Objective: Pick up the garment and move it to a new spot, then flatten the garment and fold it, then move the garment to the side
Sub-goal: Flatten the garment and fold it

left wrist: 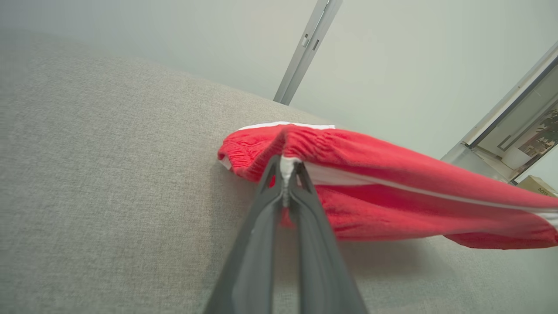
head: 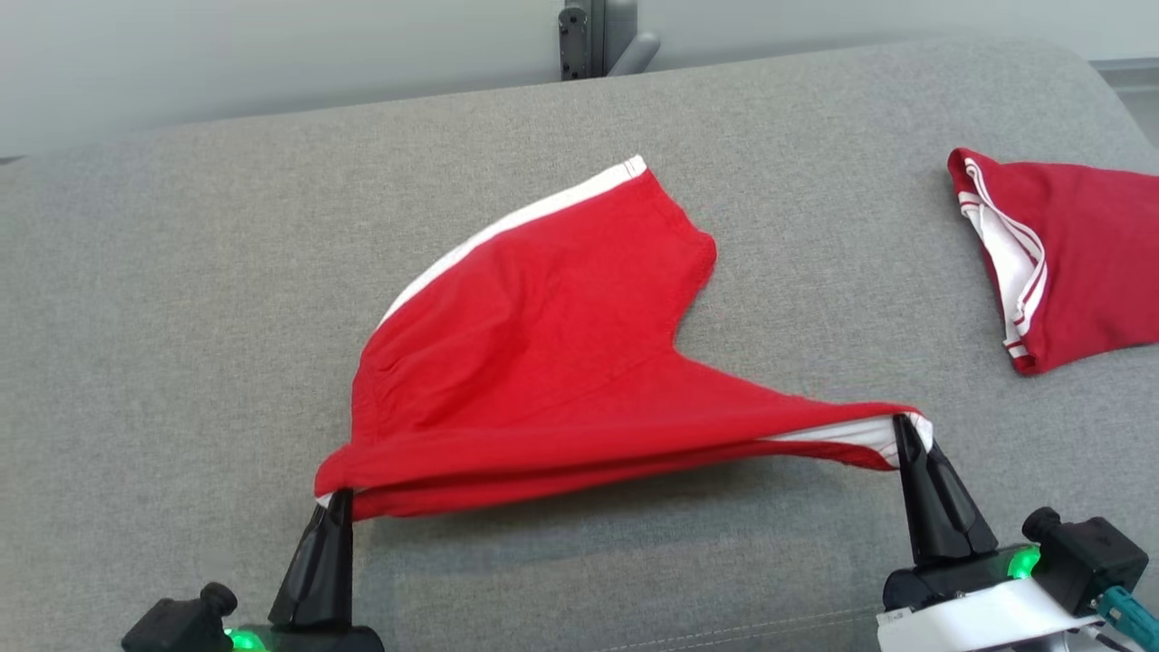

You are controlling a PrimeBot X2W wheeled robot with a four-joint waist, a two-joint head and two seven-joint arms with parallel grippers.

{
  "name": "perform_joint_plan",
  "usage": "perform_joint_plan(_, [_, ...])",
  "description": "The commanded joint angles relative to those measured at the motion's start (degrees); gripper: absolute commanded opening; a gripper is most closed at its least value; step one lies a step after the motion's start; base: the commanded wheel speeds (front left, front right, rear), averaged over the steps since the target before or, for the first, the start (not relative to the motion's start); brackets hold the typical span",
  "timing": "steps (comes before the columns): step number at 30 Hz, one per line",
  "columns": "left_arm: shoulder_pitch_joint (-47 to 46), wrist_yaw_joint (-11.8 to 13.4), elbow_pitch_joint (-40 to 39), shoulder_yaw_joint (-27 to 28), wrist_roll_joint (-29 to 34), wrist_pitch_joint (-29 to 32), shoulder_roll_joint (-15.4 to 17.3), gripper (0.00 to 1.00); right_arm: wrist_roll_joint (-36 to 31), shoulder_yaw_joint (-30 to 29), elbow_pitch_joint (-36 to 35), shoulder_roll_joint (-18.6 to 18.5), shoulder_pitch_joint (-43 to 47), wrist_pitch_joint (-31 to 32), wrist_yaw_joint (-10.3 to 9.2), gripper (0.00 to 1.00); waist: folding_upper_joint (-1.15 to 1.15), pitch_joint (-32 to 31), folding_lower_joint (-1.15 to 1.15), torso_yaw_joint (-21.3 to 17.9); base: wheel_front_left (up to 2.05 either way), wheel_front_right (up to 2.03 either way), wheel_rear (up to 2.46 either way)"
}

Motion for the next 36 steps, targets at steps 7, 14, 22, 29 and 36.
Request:
perform_joint_plan(7, [1.1, 0.0, 1.0, 0.0, 0.3, -0.3, -0.2, 0.00, 0.4, -0.9, 1.0, -0.2, 1.1, -0.2, -0.26, 0.00, 0.53, -2.3, 0.01, 0.7, 0.00, 0.00, 0.00])
perform_joint_plan(14, [-3.6, -0.1, 5.6, -2.0, 0.0, -0.2, -0.8, 0.00, 0.9, -1.5, 4.7, -1.1, -2.0, -0.2, -0.26, 0.00, 0.53, -3.6, 0.01, 2.4, 0.00, 0.00, 0.00])
perform_joint_plan(22, [-13.3, 1.3, 13.9, -3.7, 0.7, 1.0, -2.6, 0.00, 1.7, -0.2, 11.7, -4.5, -10.3, -0.2, -0.25, 0.00, 0.53, -1.7, 0.01, 5.6, 0.00, 0.00, 0.00])
perform_joint_plan(29, [-22.7, 2.8, 20.7, -4.6, 0.0, 1.7, -4.1, 0.00, 2.1, 3.3, 20.3, -9.1, -22.4, 0.1, -0.22, 0.00, 0.53, 3.3, 0.01, 7.9, 0.00, 0.00, 0.00])
perform_joint_plan(36, [-33.2, 5.1, 29.3, -5.8, -2.4, 1.6, -5.1, 0.00, 3.2, 9.6, 31.3, -12.7, -38.0, 1.8, -0.22, 0.00, 0.53, 8.8, 0.01, 9.9, 0.00, 0.00, 0.00])
